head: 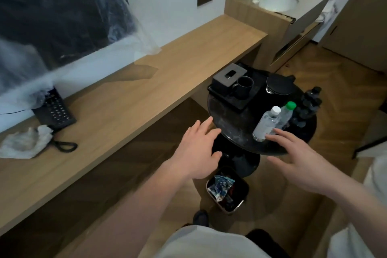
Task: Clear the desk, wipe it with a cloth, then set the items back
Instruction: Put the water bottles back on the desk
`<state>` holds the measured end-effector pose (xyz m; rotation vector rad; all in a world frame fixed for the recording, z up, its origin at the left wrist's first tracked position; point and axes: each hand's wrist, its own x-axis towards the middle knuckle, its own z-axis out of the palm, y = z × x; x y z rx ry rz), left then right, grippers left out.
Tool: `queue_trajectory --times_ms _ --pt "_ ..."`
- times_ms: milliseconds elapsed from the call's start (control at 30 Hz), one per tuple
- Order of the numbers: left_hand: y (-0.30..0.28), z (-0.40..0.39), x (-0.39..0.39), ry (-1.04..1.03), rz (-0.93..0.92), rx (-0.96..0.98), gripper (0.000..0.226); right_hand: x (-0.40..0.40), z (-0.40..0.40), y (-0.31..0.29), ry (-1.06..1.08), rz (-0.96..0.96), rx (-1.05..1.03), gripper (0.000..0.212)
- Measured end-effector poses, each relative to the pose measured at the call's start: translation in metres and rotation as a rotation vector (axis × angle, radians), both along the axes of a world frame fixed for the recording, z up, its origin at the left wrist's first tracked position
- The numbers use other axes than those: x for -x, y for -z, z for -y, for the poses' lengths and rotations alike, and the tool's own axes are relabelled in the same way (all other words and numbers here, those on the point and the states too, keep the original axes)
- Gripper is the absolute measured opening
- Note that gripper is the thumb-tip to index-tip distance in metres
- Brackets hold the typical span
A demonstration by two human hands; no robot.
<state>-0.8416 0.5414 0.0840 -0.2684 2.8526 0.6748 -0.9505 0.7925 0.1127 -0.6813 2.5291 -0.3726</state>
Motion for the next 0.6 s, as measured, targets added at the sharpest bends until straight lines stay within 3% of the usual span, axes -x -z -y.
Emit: queue_trajectory --times_ms 233,600 --pt "0.004 -0.026 0.048 0.002 0.021 0.023 0.069 0.071 -0.005 0.025 -0.105 0.012 0.035 0.061" --pt "0.039 -0.125 0.158 -0.233 0.055 -0.026 0.069 0.234 -0.05 0.07 -0.319 -0.037 0.11 0.05"
